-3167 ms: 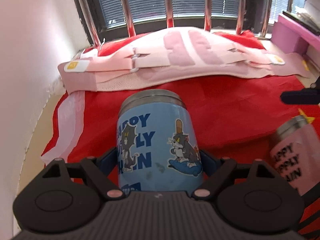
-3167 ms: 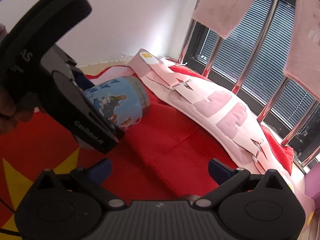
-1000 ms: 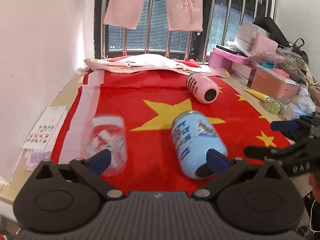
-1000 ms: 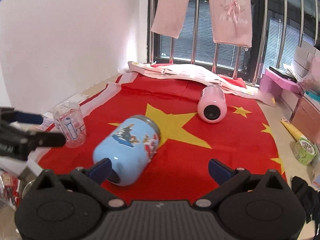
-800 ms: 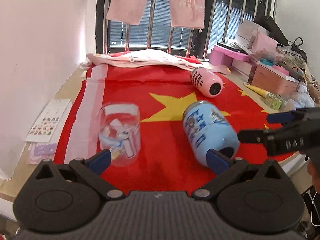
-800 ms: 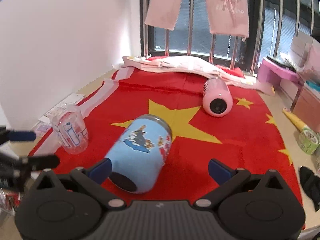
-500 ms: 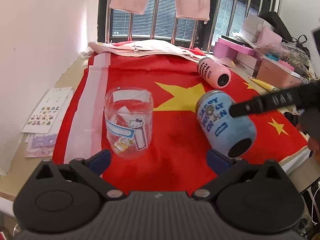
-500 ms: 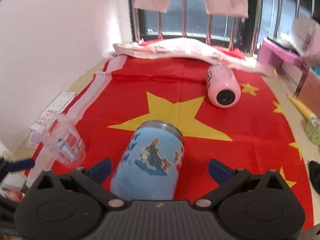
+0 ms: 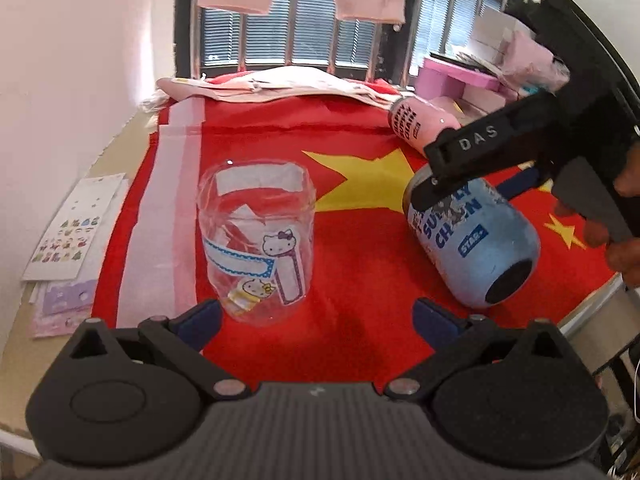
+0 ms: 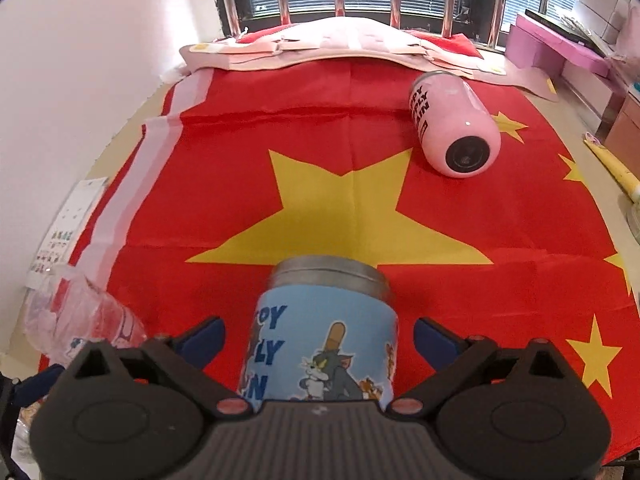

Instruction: Flip cup upright

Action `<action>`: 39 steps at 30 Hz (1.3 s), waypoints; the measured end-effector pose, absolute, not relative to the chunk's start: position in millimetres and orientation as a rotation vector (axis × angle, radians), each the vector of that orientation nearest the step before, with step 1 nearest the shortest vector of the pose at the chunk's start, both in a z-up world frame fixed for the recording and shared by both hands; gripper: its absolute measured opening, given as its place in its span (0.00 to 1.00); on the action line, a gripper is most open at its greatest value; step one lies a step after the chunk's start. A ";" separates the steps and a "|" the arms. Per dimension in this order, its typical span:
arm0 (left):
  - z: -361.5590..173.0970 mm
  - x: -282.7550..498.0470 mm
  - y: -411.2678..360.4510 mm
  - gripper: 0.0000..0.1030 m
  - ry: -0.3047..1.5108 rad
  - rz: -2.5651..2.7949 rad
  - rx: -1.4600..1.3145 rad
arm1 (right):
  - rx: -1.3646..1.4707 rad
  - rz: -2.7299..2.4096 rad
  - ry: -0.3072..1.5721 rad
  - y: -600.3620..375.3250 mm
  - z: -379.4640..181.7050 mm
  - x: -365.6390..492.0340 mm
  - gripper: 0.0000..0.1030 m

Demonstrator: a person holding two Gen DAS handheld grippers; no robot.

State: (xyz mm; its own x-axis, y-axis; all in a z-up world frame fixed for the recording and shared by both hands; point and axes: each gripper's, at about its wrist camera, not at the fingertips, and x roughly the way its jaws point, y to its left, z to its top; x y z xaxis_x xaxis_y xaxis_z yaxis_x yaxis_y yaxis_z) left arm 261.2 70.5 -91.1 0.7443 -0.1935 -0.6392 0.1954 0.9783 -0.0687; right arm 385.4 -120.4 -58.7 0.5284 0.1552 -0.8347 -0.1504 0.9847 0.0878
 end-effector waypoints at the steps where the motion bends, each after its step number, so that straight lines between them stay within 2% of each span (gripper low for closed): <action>1: -92.3 262.4 70.0 1.00 0.704 -0.216 0.009 | 0.006 0.173 1.000 -119.8 -60.7 386.9 0.93; 7: -96.2 266.1 69.7 1.00 0.712 -0.225 0.023 | -0.009 0.174 1.018 -117.2 -72.4 391.5 0.83; 20: -89.5 256.8 74.0 1.00 0.697 -0.207 0.000 | 0.007 0.291 0.754 -137.0 -56.2 326.7 0.81; 28: -79.6 243.6 77.5 1.00 0.668 -0.192 -0.027 | 0.082 0.334 0.523 -156.7 -49.4 288.1 0.81; 31: -77.2 239.8 77.8 1.00 0.660 -0.177 -0.040 | 0.060 0.343 0.431 -152.9 -49.5 285.2 0.81; 39: -74.6 233.9 79.2 1.00 0.649 -0.134 -0.053 | -0.043 0.394 0.348 -120.6 -53.9 295.9 0.81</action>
State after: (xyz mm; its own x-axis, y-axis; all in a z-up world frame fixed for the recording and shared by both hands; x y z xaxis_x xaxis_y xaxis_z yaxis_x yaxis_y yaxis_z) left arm 233.9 79.2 -74.6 0.7885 -0.1412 -0.5986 0.1079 0.9900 -0.0913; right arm 295.9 -120.6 -53.9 0.8649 0.3690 -0.3402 -0.3835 0.9232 0.0263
